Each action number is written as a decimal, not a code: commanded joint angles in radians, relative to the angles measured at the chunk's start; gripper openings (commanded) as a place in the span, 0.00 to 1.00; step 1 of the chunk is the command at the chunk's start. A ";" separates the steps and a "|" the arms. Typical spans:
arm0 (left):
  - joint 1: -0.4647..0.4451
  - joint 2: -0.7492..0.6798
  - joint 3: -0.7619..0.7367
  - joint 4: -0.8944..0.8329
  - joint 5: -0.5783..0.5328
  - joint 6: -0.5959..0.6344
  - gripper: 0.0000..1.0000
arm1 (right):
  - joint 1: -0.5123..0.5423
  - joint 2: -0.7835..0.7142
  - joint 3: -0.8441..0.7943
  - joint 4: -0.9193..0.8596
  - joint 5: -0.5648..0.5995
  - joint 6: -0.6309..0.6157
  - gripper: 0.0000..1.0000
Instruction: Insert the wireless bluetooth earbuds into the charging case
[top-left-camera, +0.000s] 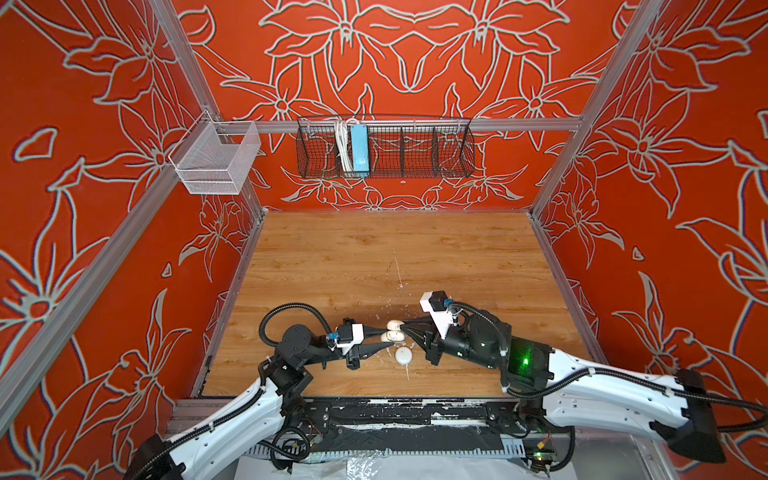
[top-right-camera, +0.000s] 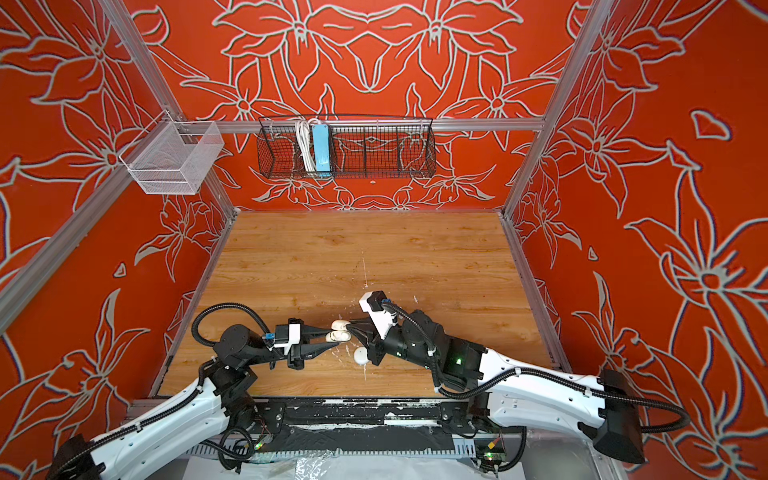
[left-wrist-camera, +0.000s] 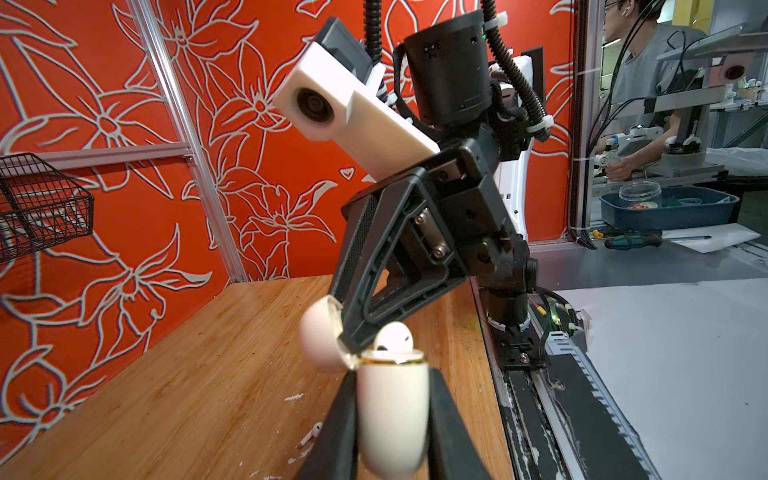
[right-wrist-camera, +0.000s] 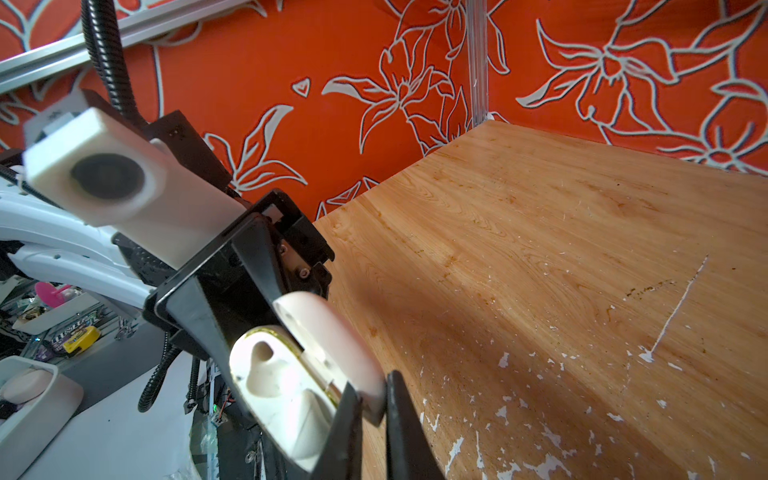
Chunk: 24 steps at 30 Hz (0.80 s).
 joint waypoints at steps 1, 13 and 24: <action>-0.016 0.016 0.034 0.003 0.066 0.026 0.00 | 0.004 0.013 0.050 0.016 -0.050 -0.017 0.07; -0.016 0.016 0.037 -0.010 0.061 0.029 0.02 | 0.005 0.010 0.068 -0.020 -0.016 -0.058 0.00; -0.016 0.012 0.038 -0.016 0.045 0.021 0.19 | 0.006 0.039 0.102 -0.047 -0.021 -0.086 0.00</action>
